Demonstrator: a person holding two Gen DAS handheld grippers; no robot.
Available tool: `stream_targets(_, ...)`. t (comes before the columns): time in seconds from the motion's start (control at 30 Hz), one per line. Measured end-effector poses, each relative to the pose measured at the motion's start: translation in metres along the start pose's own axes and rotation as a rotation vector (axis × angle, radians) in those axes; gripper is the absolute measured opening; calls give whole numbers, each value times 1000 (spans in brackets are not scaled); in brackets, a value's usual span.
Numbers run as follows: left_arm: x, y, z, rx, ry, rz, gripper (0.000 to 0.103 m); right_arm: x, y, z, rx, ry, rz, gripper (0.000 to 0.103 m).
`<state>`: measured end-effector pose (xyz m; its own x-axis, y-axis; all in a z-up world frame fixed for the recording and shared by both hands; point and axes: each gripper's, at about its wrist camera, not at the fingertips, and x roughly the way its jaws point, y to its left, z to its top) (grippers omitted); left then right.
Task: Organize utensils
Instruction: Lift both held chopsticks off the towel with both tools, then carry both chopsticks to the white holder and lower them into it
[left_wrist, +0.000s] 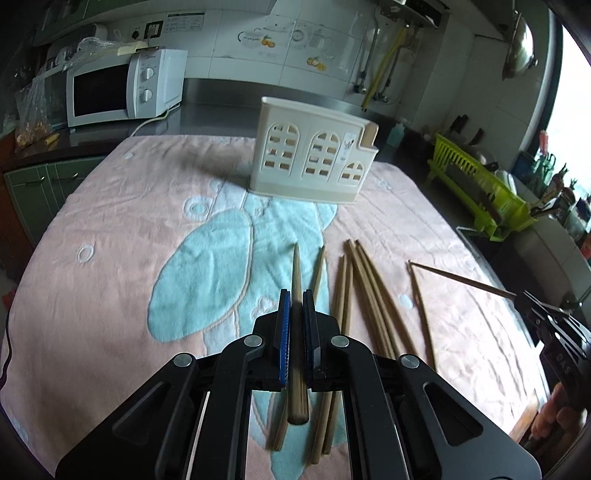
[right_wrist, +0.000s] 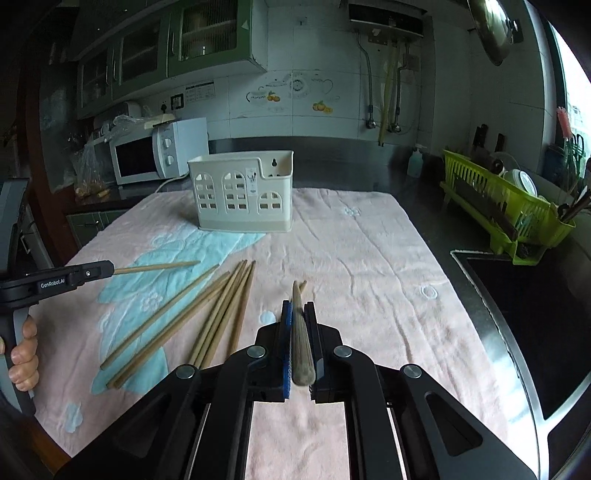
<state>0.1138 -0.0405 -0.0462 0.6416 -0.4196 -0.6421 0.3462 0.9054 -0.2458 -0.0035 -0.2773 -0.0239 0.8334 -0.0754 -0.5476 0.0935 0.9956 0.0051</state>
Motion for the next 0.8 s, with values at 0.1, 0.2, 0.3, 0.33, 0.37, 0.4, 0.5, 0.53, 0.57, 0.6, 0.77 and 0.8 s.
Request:
stream_targets(0.1, -4, -3, 10, 8, -20, -2, 5, -1, -4, 19, 11, -27, 54, 6)
stream_targets(0.2, -5, -2, 21, 9, -28, -6, 5, 1, -7, 39, 14, -42, 102, 6)
stream_targets(0.3, -4, -3, 33, 15, -25, -8, 5, 5, -12, 59, 16, -41, 160, 6)
stream_targets(0.33, -5, -4, 38, 16, -27, -12, 5, 6, -14, 66, 14, -43, 173, 6)
stream_targets(0.37, -6, -5, 42, 19, -30, -13, 5, 7, -15, 74, 9, -45, 183, 6)
stream_targets(0.4, -7, -6, 49, 25, -35, -18, 5, 8, -15, 82, -5, -41, 197, 6)
stream_targets(0.5, -10, -12, 69, 47, -56, -16, 5, 12, -15, 110, -42, -48, 217, 6)
stream_targets(0.53, -12, -13, 75, 49, -65, -15, 5, 12, -14, 119, -51, -54, 222, 6)
stream_targets(0.57, -14, -14, 83, 47, -72, -19, 5, 12, -14, 129, -62, -58, 227, 6)
stream_targets(0.6, -16, -14, 90, 48, -80, -25, 5, 13, -14, 138, -76, -58, 232, 6)
stream_targets(0.77, -26, -24, 131, 81, -135, -8, 5, 25, -13, 181, -132, -60, 219, 6)
stream_targets(0.8, -28, -26, 139, 87, -148, -7, 5, 29, -13, 188, -138, -50, 224, 6)
